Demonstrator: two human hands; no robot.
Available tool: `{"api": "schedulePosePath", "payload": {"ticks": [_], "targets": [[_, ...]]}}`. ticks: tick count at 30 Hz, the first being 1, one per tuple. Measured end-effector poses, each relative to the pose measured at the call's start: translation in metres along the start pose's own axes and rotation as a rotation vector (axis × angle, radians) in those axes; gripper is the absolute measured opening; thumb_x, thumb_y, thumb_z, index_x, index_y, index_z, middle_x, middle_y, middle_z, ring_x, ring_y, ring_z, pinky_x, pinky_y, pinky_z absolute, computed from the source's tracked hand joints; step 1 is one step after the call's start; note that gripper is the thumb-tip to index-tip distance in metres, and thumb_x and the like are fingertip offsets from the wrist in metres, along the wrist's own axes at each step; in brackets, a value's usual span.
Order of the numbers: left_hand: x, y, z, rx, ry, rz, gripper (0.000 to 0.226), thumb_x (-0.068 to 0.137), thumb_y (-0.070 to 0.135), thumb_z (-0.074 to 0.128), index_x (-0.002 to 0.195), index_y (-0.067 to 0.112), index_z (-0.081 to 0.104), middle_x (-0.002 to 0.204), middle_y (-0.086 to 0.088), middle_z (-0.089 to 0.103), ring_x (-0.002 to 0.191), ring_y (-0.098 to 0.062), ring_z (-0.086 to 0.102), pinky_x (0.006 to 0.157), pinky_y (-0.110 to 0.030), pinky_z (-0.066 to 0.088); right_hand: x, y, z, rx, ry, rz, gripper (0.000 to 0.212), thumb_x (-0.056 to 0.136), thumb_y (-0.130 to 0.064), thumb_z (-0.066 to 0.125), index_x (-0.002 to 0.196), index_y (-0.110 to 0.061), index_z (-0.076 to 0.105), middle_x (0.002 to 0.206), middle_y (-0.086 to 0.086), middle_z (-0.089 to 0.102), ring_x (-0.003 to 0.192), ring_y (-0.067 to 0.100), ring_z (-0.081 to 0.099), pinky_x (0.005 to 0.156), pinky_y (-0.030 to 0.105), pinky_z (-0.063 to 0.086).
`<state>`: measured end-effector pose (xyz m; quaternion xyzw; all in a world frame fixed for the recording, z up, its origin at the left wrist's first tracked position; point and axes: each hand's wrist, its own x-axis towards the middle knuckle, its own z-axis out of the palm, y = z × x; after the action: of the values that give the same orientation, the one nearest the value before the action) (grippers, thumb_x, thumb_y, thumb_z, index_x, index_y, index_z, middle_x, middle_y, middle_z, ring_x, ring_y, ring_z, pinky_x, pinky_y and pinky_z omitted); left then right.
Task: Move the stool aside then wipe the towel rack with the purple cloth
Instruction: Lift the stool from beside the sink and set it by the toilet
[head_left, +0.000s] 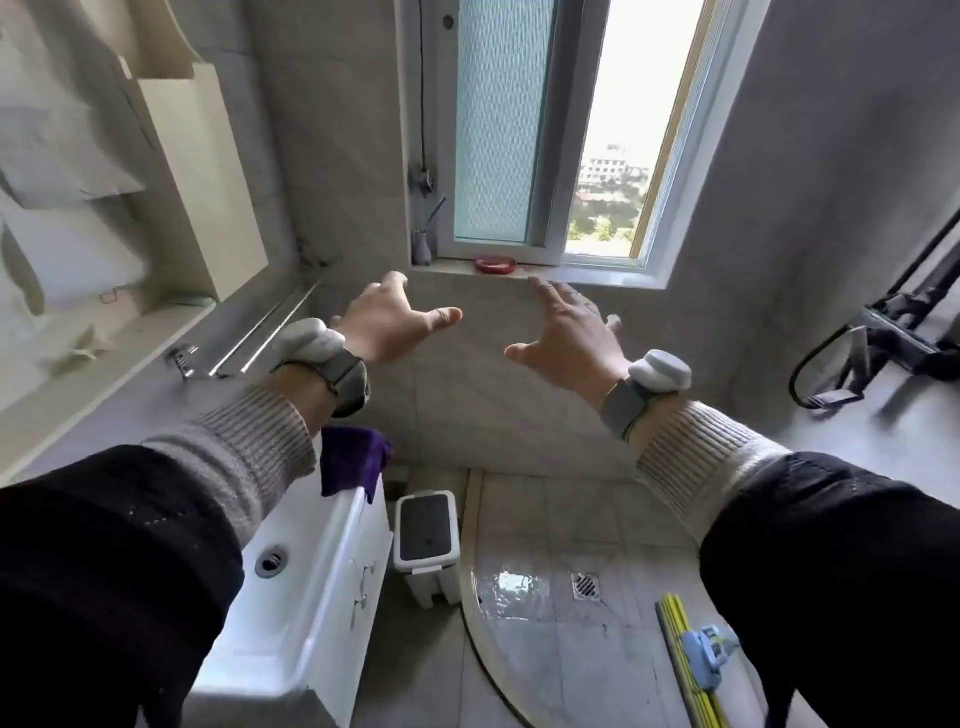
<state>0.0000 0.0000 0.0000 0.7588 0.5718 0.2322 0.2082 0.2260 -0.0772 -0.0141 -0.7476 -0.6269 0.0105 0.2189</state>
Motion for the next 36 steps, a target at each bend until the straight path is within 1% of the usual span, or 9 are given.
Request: {"api": "schedulePosePath", "payload": {"ticks": [6,11,15,17,19,21,26,31,36], "targets": [[0.073,-0.046,0.031,-0.145,-0.054,-0.133,0.104,0.074,0.078,0.064,0.15,0.013,0.035,0.148,-0.011,0.048,0.134,-0.03,0.048,0.111,-0.046,0.04,0.065,-0.006,0.064,-0.014,-0.084,0.096,0.098,0.079,-0.058,0.072,0.159,-0.04,0.017,0.168,-0.005,0.021,0.154,0.025,0.02,0.119,0.066,0.012],[0.103,-0.085,0.07,-0.147,-0.002,-0.174,0.094,0.083,0.083,0.046,0.142,0.01,0.047,0.137,-0.012,0.06,0.124,-0.031,0.056,0.096,-0.039,0.042,0.084,-0.007,0.118,-0.009,-0.158,0.133,0.099,0.08,-0.053,0.073,0.16,-0.038,0.017,0.169,-0.001,0.017,0.152,0.028,0.023,0.119,0.065,0.015],[0.119,-0.115,0.102,-0.221,-0.018,-0.283,0.095,0.079,0.089,0.03,0.109,0.004,0.061,0.099,-0.012,0.07,0.082,-0.029,0.056,0.071,-0.039,0.037,0.093,-0.002,0.163,-0.012,-0.259,0.166,0.1,0.079,-0.054,0.073,0.16,-0.04,0.016,0.17,-0.001,0.011,0.153,0.028,0.022,0.119,0.065,0.015],[0.121,-0.124,0.114,-0.218,-0.019,-0.304,0.081,0.082,0.088,0.028,0.084,0.012,0.056,0.081,-0.005,0.063,0.078,-0.031,0.056,0.068,-0.039,0.036,0.095,0.002,0.178,-0.025,-0.283,0.164,0.098,0.079,-0.053,0.072,0.159,-0.04,0.016,0.17,-0.001,0.012,0.152,0.028,0.023,0.118,0.064,0.016],[0.124,-0.127,0.124,-0.285,-0.021,-0.299,0.073,0.084,0.085,0.028,0.072,0.016,0.047,0.073,-0.005,0.061,0.076,-0.037,0.062,0.064,-0.045,0.047,0.1,0.006,0.191,-0.026,-0.31,0.182,0.097,0.08,-0.052,0.07,0.159,-0.04,0.016,0.169,-0.002,0.013,0.151,0.027,0.024,0.117,0.06,0.018],[0.123,-0.127,0.135,-0.426,-0.079,-0.392,0.073,0.085,0.084,0.03,0.073,0.015,0.052,0.081,-0.014,0.07,0.076,-0.038,0.07,0.068,-0.052,0.061,0.101,0.012,0.206,-0.027,-0.336,0.197,0.096,0.08,-0.051,0.069,0.159,-0.039,0.017,0.169,-0.003,0.015,0.15,0.028,0.026,0.116,0.058,0.019],[0.122,-0.141,0.179,-0.693,-0.199,-0.673,0.068,0.087,0.081,0.034,0.084,0.017,0.057,0.103,-0.014,0.07,0.088,-0.038,0.07,0.081,-0.051,0.06,0.119,0.024,0.247,-0.019,-0.427,0.222,0.093,0.079,-0.052,0.07,0.158,-0.04,0.021,0.167,-0.004,0.021,0.147,0.027,0.032,0.114,0.055,0.025],[0.129,-0.165,0.236,-0.844,-0.241,-0.855,0.09,0.083,0.083,0.037,0.137,0.013,0.054,0.111,-0.009,0.064,0.096,-0.035,0.066,0.085,-0.051,0.057,0.142,0.043,0.301,-0.005,-0.517,0.202,0.09,0.079,-0.049,0.072,0.156,-0.04,0.027,0.163,-0.004,0.03,0.143,0.028,0.038,0.113,0.054,0.028],[0.137,-0.185,0.297,-0.925,-0.239,-0.942,0.08,0.086,0.078,0.044,0.132,0.014,0.056,0.123,-0.008,0.061,0.107,-0.03,0.062,0.101,-0.055,0.049,0.167,0.073,0.368,0.041,-0.61,0.156,0.083,0.08,-0.048,0.069,0.154,-0.039,0.032,0.159,-0.003,0.036,0.138,0.028,0.043,0.109,0.052,0.031]]}}
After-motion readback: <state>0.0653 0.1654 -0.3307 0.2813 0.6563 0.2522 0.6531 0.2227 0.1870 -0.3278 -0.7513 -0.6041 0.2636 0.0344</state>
